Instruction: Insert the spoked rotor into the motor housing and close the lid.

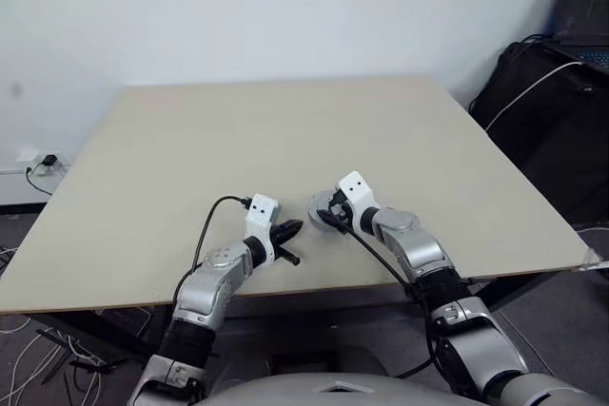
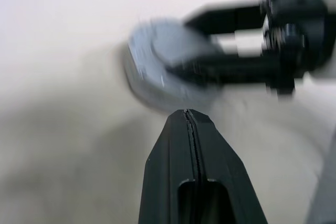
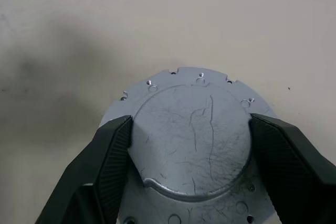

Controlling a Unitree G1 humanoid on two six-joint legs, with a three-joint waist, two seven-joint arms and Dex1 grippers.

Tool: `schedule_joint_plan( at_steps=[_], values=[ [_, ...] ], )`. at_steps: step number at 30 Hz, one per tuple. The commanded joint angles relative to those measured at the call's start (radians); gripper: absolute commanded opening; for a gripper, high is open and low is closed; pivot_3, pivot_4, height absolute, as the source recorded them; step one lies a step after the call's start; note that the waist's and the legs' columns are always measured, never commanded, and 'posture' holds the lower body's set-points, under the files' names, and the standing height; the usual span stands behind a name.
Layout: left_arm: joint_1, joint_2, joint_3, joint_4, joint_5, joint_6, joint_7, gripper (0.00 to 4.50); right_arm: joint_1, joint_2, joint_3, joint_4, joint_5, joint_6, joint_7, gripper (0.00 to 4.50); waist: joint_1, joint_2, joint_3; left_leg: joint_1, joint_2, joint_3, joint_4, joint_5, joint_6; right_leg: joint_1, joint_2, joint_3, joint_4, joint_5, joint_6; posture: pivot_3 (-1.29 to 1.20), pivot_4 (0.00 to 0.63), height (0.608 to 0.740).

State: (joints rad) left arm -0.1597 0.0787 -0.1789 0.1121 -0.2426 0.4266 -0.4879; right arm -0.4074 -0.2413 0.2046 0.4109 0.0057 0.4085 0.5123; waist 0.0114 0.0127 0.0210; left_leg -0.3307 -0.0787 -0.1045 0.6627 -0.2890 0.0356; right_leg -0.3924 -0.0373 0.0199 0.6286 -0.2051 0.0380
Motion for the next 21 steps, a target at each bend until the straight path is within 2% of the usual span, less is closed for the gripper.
schedule_joint_plan(
  at_steps=[1,11,21],
  values=[
    [-0.088,-0.011,0.035,0.077,0.015,-0.060,0.018,0.00,0.011,-0.017,0.010,0.014,-0.029,0.040,-0.009,3.18,0.000,0.000,0.000,0.000,0.000,0.000,0.000,0.000,0.000,0.000,0.000,0.000,0.000,0.000,0.000,0.00,0.000,0.740],
    [-0.334,-0.058,0.077,0.402,-0.008,-0.004,-0.036,0.00,0.020,-0.015,0.007,-0.011,-0.027,0.054,-0.015,3.18,-0.001,-0.001,0.000,-0.002,0.000,0.000,-0.001,0.000,0.000,0.000,0.002,-0.001,0.000,0.002,0.004,0.00,0.000,0.740],
    [-0.466,-0.082,0.086,0.613,0.023,0.006,-0.036,0.00,0.036,-0.020,0.003,-0.042,-0.024,0.063,-0.019,3.18,-0.002,-0.001,0.000,-0.010,0.000,0.000,-0.001,0.000,0.000,-0.005,0.001,-0.001,-0.001,0.003,0.004,0.00,0.000,0.740]
  ],
)
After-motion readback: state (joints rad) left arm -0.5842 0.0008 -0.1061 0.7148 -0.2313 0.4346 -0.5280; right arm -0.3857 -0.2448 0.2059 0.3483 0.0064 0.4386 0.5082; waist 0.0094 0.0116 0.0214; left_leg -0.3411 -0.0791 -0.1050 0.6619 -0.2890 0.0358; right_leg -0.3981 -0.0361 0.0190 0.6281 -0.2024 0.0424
